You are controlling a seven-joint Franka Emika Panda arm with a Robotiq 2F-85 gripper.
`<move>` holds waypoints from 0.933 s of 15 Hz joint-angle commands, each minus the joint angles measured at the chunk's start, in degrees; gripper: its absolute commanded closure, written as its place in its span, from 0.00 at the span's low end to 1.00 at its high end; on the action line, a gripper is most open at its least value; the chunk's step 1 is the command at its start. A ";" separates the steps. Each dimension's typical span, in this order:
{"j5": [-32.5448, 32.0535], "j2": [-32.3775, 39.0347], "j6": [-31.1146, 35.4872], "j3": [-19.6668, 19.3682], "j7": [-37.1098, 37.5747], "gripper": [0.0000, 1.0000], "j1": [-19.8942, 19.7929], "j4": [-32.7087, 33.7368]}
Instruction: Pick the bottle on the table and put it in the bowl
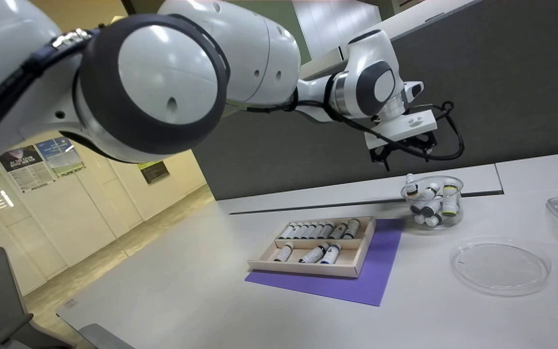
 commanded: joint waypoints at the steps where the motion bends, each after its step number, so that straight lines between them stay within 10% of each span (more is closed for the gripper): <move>1: -0.54 5.17 -0.35 1.81 -0.04 0.00 -0.90 6.83; 13: 1.16 10.51 2.07 2.94 -4.46 0.00 -1.49 10.35; 14: 1.22 10.90 2.19 3.12 -5.22 0.25 -1.65 10.60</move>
